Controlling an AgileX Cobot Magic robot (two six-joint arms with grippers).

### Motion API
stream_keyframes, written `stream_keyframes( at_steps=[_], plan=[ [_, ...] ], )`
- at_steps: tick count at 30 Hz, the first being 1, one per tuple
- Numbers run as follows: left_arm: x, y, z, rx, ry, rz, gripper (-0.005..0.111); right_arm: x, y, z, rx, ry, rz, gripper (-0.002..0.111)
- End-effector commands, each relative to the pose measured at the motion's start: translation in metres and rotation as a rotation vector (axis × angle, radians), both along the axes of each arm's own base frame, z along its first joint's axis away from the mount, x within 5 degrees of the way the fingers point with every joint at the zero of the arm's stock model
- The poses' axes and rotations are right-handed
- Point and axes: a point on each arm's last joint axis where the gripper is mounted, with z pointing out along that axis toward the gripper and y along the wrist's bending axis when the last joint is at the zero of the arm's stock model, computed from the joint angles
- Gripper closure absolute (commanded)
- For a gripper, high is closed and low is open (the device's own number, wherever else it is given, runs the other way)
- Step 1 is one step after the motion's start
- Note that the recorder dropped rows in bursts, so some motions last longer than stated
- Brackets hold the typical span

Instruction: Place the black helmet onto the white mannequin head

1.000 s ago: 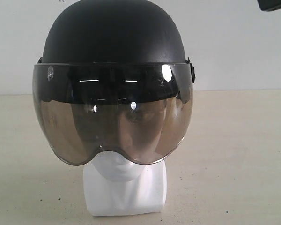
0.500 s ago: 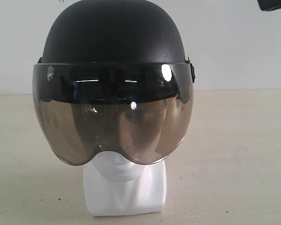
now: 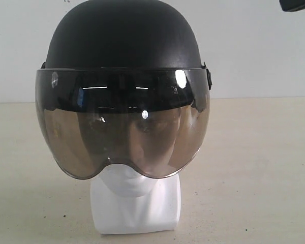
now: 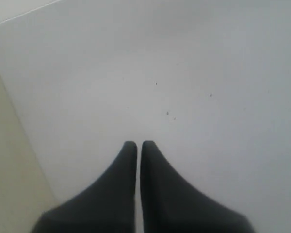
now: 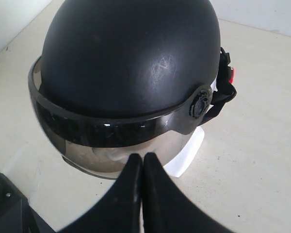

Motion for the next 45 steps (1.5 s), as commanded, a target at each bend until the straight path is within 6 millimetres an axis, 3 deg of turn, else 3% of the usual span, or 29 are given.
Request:
stream_keyframes(
  at_steps=[1, 3, 7, 9, 11, 14, 18, 20, 28, 36, 45],
  plan=[
    [0.008, -0.020, -0.002, 0.492, -0.031, -0.124, 0.102, -0.002, -0.002, 0.001, 0.005, -0.018, -0.002, 0.108],
    [0.010, -0.034, -0.002, 0.654, -0.129, -0.223, 0.102, -0.002, -0.002, 0.001, 0.005, -0.018, -0.002, 0.108],
    [0.006, -0.047, 0.003, 0.662, -0.291, -0.323, 0.102, -0.002, -0.002, 0.001, 0.005, -0.018, -0.002, 0.108],
    [0.004, -0.050, 0.003, 0.687, -0.434, -0.310, 0.102, -0.002, -0.002, 0.002, 0.007, -0.019, -0.003, 0.108],
    [0.007, -0.047, -0.007, 0.763, -0.471, -0.218, 0.102, -0.002, -0.002, 0.002, 0.007, -0.019, -0.003, 0.108],
    [0.020, -0.045, -0.034, 0.917, -0.272, -0.177, 0.102, -0.002, -0.002, 0.002, 0.008, -0.018, -0.002, 0.108],
    [0.033, -0.043, -0.077, 0.989, -0.004, -0.245, 0.102, -0.002, -0.002, 0.002, 0.008, -0.018, -0.002, 0.108],
    [0.033, -0.043, -0.079, 1.004, 0.015, -0.249, 0.102, -0.002, -0.002, 0.002, 0.008, -0.018, -0.002, 0.108],
    [0.033, -0.039, -0.116, 1.022, 0.417, -0.412, 0.102, -0.002, -0.002, 0.002, 0.008, -0.018, -0.002, 0.108],
    [0.032, -0.036, -0.119, 1.099, 0.473, -0.402, 0.102, -0.002, -0.001, 0.002, 0.009, -0.019, -0.002, 0.108],
    [0.032, -0.031, -0.119, 1.044, 0.518, -0.321, 0.102, -0.002, -0.001, 0.002, 0.009, -0.019, -0.002, 0.108]
  ],
)
